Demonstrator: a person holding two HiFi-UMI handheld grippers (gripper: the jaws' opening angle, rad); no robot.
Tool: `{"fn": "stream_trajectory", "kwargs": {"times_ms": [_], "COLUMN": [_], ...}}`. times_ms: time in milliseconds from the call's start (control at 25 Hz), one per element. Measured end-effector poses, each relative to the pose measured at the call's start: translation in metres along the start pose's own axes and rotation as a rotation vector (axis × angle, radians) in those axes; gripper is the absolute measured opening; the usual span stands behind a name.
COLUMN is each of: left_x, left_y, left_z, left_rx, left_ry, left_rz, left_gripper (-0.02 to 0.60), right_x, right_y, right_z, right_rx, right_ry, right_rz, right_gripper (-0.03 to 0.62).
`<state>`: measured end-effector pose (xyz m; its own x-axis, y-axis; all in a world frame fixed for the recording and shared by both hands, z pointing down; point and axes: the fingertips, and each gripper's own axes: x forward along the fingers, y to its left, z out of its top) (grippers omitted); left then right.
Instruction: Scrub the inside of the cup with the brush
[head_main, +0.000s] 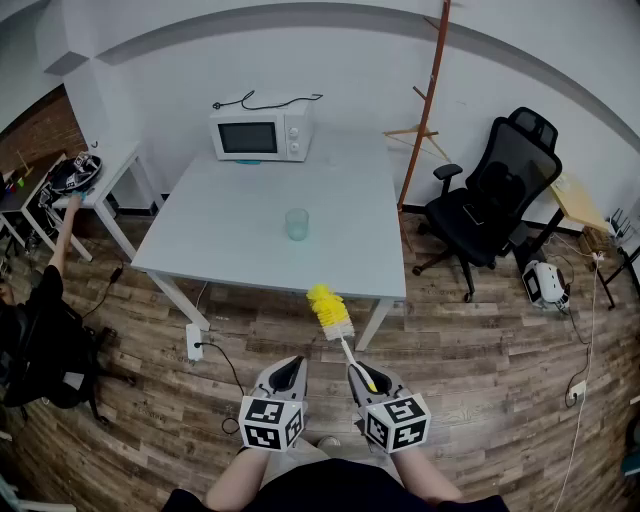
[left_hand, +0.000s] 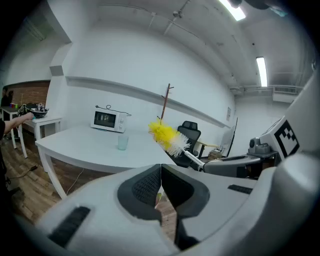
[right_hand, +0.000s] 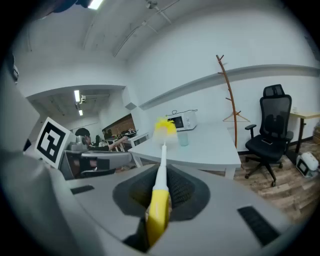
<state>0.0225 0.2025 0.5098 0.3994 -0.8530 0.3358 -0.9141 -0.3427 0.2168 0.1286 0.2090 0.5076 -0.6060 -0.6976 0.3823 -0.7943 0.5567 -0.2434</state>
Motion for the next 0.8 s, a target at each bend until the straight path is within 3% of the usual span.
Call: {"fn": "stream_trajectory", "kwargs": {"times_ms": [520, 800], "left_x": [-0.013, -0.017], "left_y": [-0.009, -0.015], "left_z": [-0.004, -0.009], "left_rx": [0.000, 0.004], "left_ry": [-0.022, -0.007], "left_rz": [0.018, -0.023], "left_gripper": [0.018, 0.018], "right_x": [-0.015, -0.016], "right_y": [0.008, 0.011], "right_z": [-0.007, -0.007], "right_rx": [-0.035, -0.015], "right_ry": [-0.005, -0.009], "right_rz": [0.020, 0.056], "right_gripper": [0.051, 0.051]}}
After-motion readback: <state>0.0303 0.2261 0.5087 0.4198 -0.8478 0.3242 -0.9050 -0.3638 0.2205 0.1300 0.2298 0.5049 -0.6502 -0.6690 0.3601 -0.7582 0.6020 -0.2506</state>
